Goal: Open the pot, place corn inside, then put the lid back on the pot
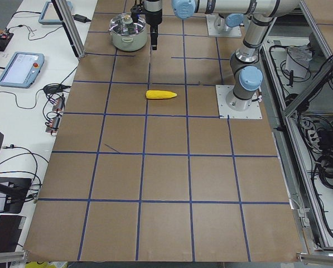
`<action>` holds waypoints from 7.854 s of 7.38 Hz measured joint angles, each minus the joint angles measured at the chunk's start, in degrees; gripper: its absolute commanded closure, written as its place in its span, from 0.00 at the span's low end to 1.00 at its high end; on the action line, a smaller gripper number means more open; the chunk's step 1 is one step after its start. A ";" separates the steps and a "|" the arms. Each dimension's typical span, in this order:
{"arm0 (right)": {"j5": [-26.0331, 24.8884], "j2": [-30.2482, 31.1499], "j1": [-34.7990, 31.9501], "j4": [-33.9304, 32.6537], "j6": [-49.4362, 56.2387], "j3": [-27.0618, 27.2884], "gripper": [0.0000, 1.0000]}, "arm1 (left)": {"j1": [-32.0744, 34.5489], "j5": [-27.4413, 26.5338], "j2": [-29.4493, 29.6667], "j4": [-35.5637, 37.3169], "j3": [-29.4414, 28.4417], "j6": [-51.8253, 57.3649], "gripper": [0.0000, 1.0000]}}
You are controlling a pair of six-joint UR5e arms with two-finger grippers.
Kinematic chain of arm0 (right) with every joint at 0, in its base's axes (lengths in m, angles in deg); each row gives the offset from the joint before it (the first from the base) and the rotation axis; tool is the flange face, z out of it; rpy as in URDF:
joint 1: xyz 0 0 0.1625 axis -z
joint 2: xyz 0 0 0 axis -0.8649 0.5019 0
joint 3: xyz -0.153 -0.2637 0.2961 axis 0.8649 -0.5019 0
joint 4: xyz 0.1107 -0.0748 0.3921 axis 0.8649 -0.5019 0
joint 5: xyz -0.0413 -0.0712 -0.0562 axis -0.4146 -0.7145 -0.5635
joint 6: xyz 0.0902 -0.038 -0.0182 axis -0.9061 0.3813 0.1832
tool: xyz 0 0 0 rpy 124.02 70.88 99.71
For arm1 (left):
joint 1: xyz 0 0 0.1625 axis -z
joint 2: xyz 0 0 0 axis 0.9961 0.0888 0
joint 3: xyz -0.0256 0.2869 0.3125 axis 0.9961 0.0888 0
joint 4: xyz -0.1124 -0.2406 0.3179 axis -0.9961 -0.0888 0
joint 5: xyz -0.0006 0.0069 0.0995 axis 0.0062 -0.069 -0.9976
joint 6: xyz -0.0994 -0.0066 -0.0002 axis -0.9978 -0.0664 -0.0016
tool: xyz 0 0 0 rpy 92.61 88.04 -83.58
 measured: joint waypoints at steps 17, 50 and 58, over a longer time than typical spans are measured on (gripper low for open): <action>-1.62 -11.06 -2.29 5.99 0.32 -13.82 0.71 | -0.05 0.21 -0.31 0.33 1.03 0.27 0.00; -2.99 14.84 3.23 14.62 5.52 7.61 0.74 | 24.65 9.58 44.36 20.82 -37.47 -22.19 0.44; -4.24 14.28 3.12 14.21 5.33 6.86 0.72 | 19.48 8.83 41.67 12.54 -36.47 -13.99 0.00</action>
